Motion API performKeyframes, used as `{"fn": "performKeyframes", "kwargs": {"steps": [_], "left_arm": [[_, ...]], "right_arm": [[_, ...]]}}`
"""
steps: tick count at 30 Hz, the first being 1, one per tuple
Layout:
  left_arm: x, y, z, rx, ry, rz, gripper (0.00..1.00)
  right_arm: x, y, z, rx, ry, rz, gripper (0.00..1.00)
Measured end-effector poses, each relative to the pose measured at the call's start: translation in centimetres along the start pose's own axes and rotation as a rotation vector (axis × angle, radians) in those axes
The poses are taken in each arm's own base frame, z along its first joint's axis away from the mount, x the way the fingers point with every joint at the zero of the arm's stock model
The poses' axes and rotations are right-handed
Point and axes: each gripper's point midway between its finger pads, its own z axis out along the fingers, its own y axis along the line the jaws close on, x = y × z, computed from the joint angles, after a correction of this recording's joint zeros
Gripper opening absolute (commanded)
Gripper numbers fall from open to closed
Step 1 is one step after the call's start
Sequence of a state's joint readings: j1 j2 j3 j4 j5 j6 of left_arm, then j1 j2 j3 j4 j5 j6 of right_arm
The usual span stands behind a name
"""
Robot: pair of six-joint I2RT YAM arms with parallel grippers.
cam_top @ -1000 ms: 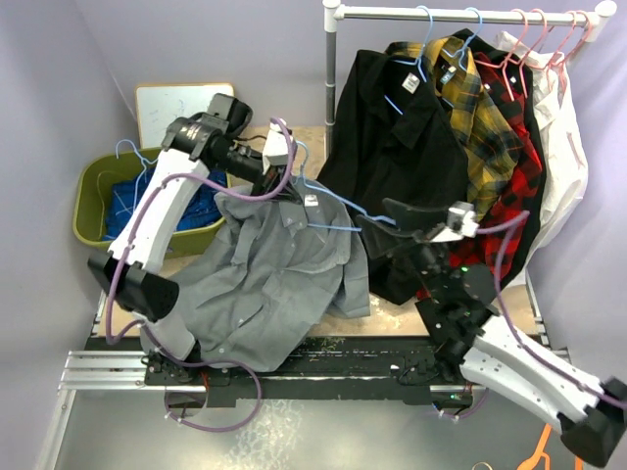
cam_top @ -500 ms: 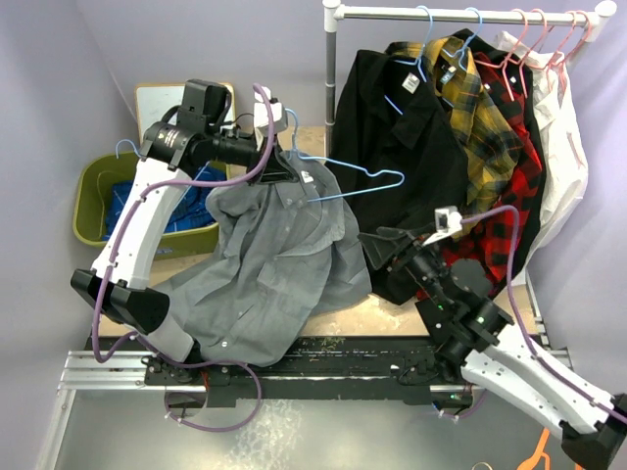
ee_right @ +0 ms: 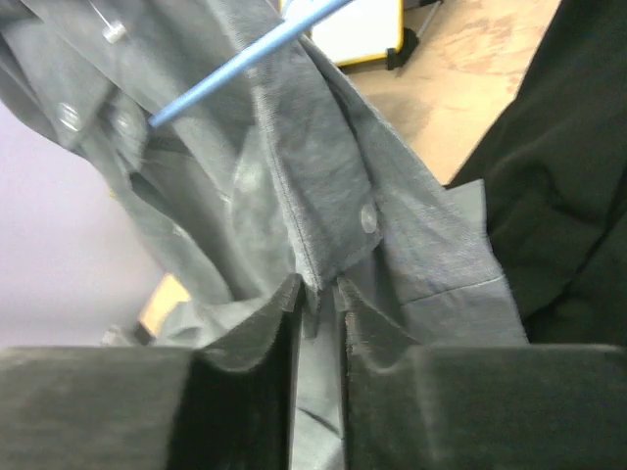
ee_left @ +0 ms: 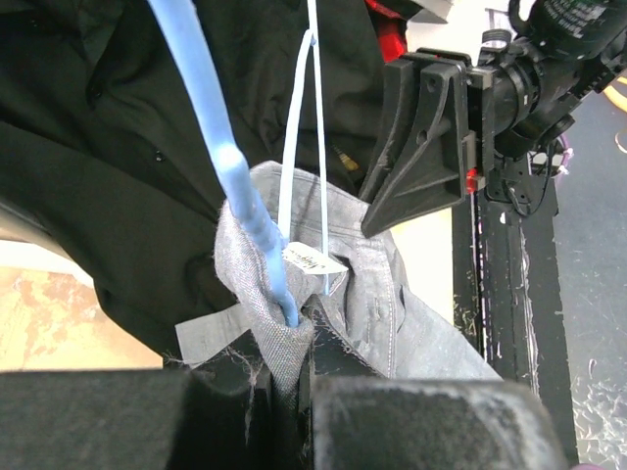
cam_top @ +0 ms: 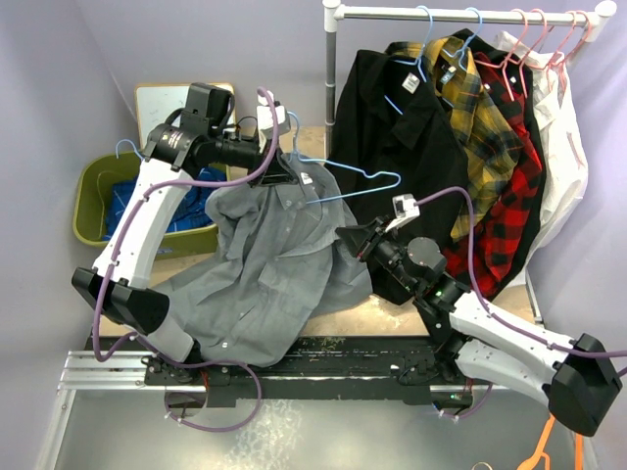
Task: Place the shirt on the hanger
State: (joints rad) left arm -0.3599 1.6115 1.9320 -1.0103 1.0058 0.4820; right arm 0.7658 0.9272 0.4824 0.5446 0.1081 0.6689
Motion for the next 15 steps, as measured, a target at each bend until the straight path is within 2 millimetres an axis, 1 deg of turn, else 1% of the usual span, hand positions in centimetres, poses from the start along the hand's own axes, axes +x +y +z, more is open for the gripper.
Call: {"fn": "performKeyframes", "kwargs": {"steps": [1, 5, 8, 10, 11, 14, 15], "left_arm": [[0.0, 0.1, 0.0, -0.005, 0.003, 0.002, 0.00], [0.5, 0.7, -0.2, -0.043, 0.031, 0.025, 0.00], [1.3, 0.9, -0.9, -0.066, 0.081, 0.074, 0.00], [1.3, 0.7, -1.7, -0.079, 0.114, 0.126, 0.00], [1.1, 0.5, -2.3, -0.086, 0.130, 0.162, 0.00], [-0.2, -0.2, -4.4, -0.101, 0.145, 0.244, 0.00], [-1.1, -1.2, -5.3, -0.091, 0.133, 0.281, 0.00]], "right_arm": [[-0.2, 0.2, 0.1, -0.006, -0.008, 0.006, 0.00], [-1.0, 0.8, 0.1, -0.033, -0.049, 0.037, 0.00], [-0.8, 0.1, -0.7, -0.016, -0.065, 0.062, 0.00], [-1.0, -0.7, -1.5, 0.019, -0.086, 0.066, 0.00], [-1.4, -0.9, -1.9, 0.033, -0.101, 0.066, 0.00], [-3.3, -0.7, -2.8, 0.030, -0.162, 0.064, 0.00], [-4.2, -0.4, -3.0, 0.021, -0.186, 0.066, 0.00]]}}
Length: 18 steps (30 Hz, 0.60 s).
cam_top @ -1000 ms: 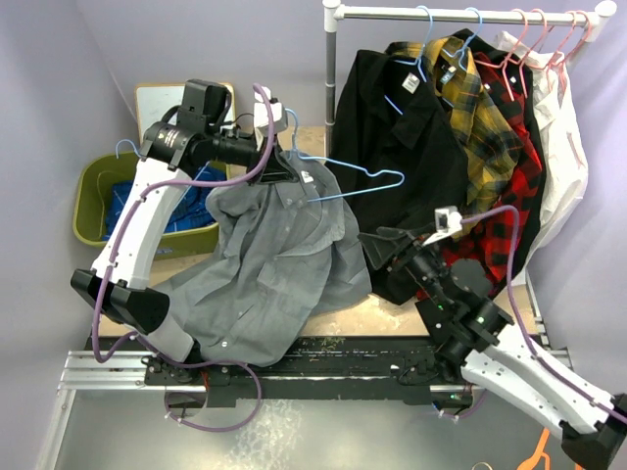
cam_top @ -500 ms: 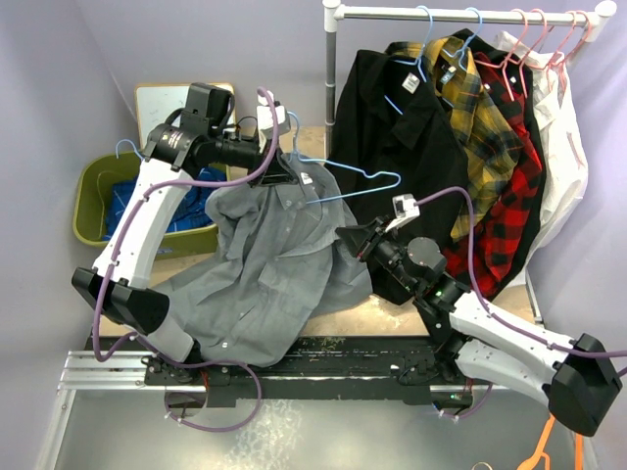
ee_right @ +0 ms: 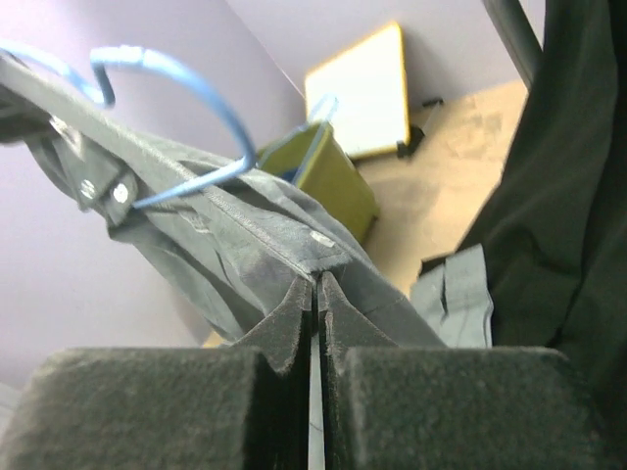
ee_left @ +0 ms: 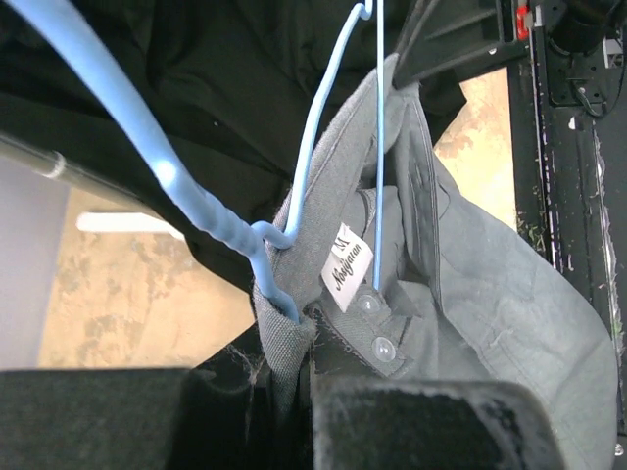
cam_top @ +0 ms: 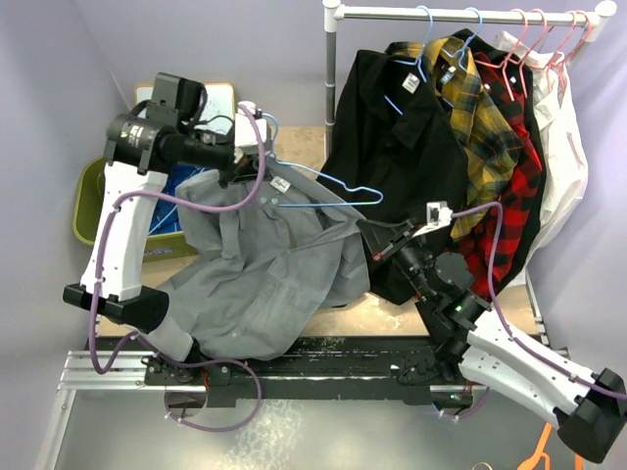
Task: Place the shirt on the hanger
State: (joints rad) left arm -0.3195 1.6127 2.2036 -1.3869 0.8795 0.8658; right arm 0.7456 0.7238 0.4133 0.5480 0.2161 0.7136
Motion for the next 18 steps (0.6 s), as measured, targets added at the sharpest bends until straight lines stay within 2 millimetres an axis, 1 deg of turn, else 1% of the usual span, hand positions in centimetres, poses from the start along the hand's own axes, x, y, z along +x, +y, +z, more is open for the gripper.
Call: {"fn": "performKeyframes", "kwargs": {"steps": [1, 3, 4, 6, 9, 11, 14, 15, 18], "left_arm": [[0.1, 0.2, -0.2, -0.004, -0.001, 0.002, 0.00], [-0.5, -0.1, -1.5, 0.001, -0.020, 0.033, 0.00], [-0.4, -0.1, -1.9, 0.000, -0.019, 0.046, 0.00], [0.1, -0.3, -2.3, 0.007, -0.007, 0.063, 0.00], [1.0, -0.4, -2.3, 0.018, 0.019, 0.095, 0.00], [1.9, 0.0, -2.3, 0.011, 0.054, 0.113, 0.00], [4.0, 1.3, -3.0, -0.034, 0.127, 0.110, 0.00], [4.7, 1.7, -3.1, -0.045, 0.150, 0.104, 0.00], [5.9, 1.9, -3.1, -0.044, 0.188, 0.107, 0.00]], "right_arm": [[-0.9, 0.4, 0.0, -0.015, -0.022, 0.004, 0.00], [-2.3, 1.1, -0.1, -0.041, -0.056, 0.008, 0.00], [-3.1, 1.4, -0.2, -0.054, -0.073, 0.009, 0.00], [-4.1, 1.4, -0.3, -0.058, -0.093, 0.003, 0.00], [-5.2, 0.8, -0.4, -0.030, -0.103, -0.027, 0.00], [-5.6, 0.0, -0.3, 0.010, -0.100, -0.060, 0.00], [-5.6, -2.4, -0.4, 0.114, -0.082, -0.100, 0.00], [-5.3, -2.9, -0.4, 0.137, -0.067, -0.109, 0.00], [-4.7, -3.4, -0.4, 0.161, -0.035, -0.120, 0.00]]}}
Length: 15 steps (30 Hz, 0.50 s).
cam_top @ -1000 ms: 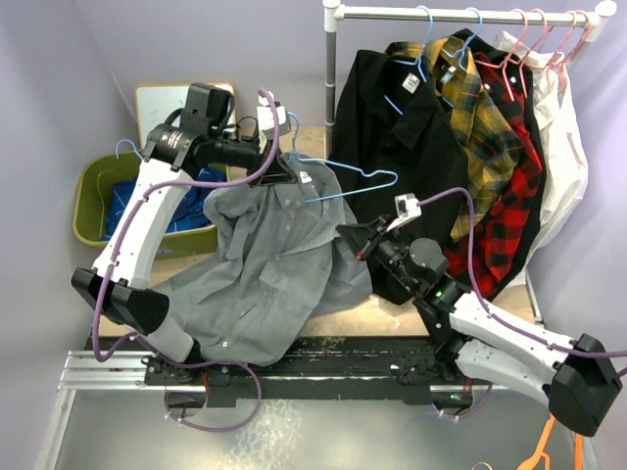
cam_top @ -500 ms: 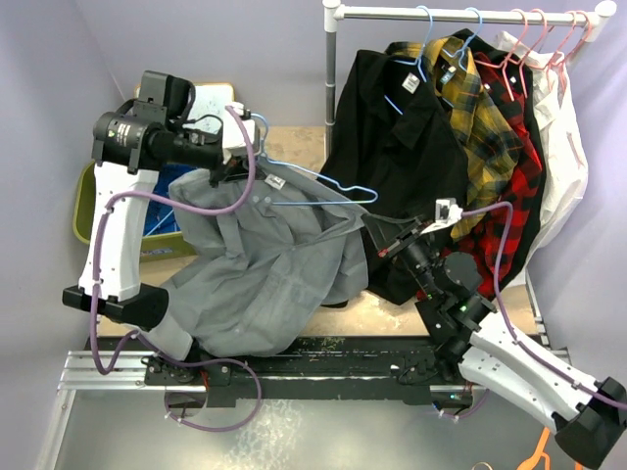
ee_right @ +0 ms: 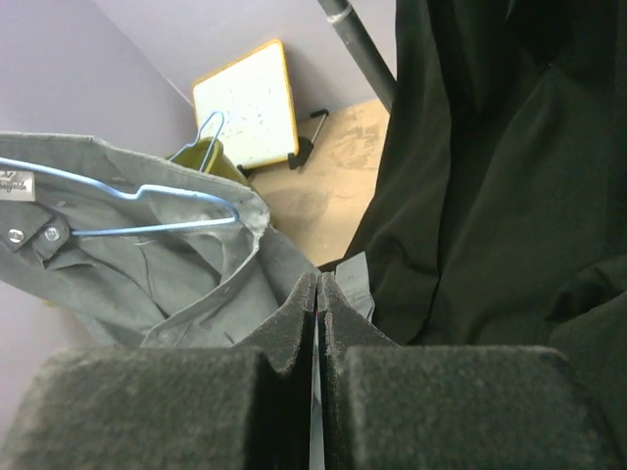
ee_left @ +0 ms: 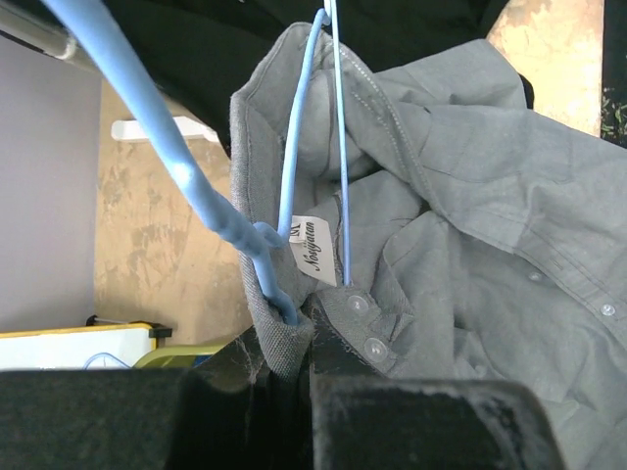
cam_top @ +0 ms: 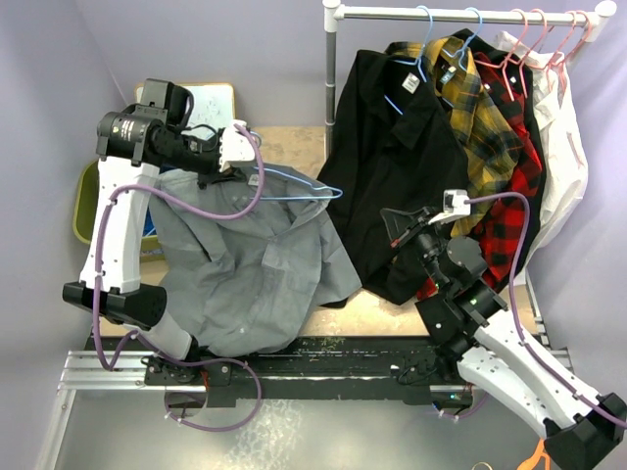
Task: Place the shirt on the hanger
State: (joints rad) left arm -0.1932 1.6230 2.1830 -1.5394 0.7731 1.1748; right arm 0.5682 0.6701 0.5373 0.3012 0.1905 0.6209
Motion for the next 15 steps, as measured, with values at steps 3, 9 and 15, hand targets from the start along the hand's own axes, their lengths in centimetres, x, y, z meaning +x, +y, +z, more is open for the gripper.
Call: {"fn": "performKeyframes", "kwargs": {"steps": [3, 9, 15], "left_arm": [[0.2, -0.3, 0.4, 0.019, 0.009, 0.009, 0.00], [-0.5, -0.6, 0.5, 0.030, -0.018, 0.017, 0.00], [-1.0, -0.8, 0.3, 0.030, -0.039, 0.023, 0.00]], "right_arm": [[0.7, 0.3, 0.2, -0.016, 0.036, -0.010, 0.39], [4.2, 2.4, 1.7, -0.198, 0.106, 0.001, 0.72], [9.3, 1.4, 2.6, -0.282, 0.146, 0.024, 0.69]]}}
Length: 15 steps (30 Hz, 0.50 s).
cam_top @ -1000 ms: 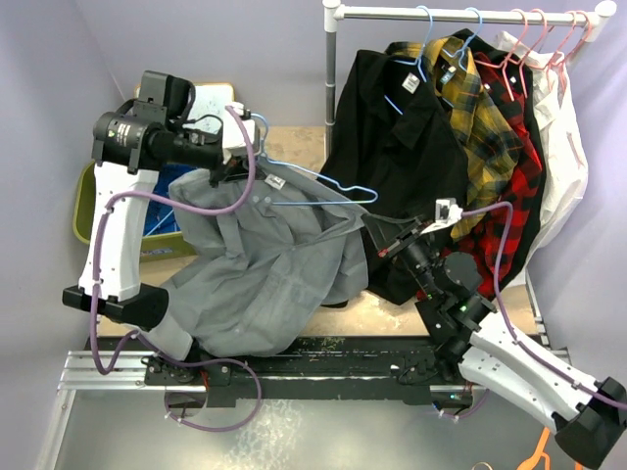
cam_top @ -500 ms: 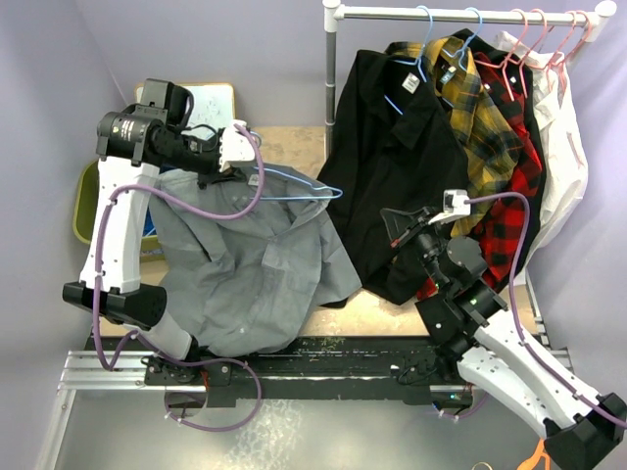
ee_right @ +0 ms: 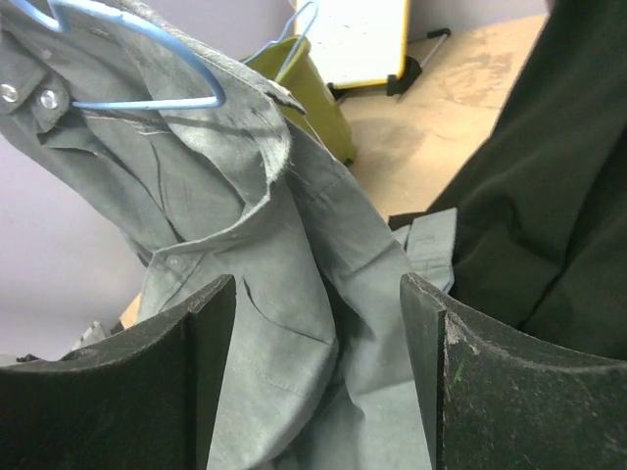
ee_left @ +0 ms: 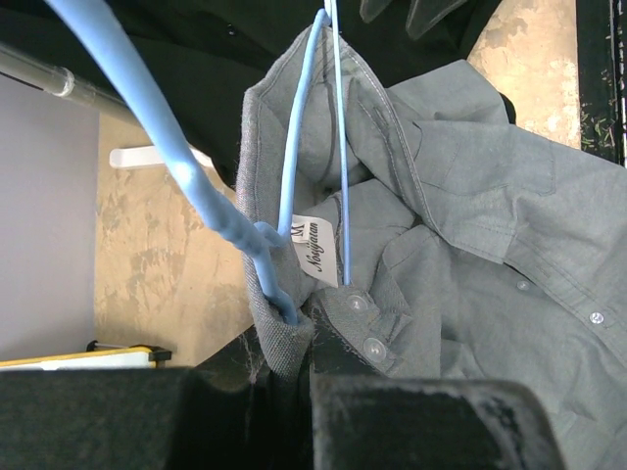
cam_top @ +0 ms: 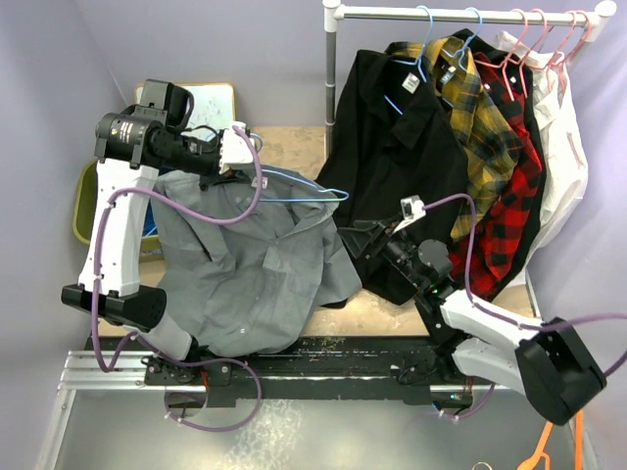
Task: Place the shirt on the hanger
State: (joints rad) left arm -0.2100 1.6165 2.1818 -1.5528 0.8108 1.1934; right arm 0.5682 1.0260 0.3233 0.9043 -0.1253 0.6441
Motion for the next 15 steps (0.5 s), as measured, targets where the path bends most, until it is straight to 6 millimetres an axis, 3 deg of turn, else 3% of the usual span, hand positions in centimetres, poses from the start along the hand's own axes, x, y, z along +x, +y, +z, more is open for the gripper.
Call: {"fn": "performKeyframes", "kwargs": {"steps": [4, 9, 15], "left_arm": [[-0.2, -0.1, -0.2, -0.004, -0.005, 0.005, 0.00], [-0.3, -0.2, -0.3, -0.005, -0.006, 0.007, 0.00], [-0.3, -0.2, -0.3, -0.004, -0.006, 0.006, 0.00]], "right_arm": [[-0.4, 0.9, 1.2, -0.069, -0.034, -0.001, 0.69], [-2.5, 2.7, 2.3, -0.144, -0.103, 0.001, 0.69], [-3.1, 3.3, 3.3, -0.177, -0.126, 0.010, 0.52]]}}
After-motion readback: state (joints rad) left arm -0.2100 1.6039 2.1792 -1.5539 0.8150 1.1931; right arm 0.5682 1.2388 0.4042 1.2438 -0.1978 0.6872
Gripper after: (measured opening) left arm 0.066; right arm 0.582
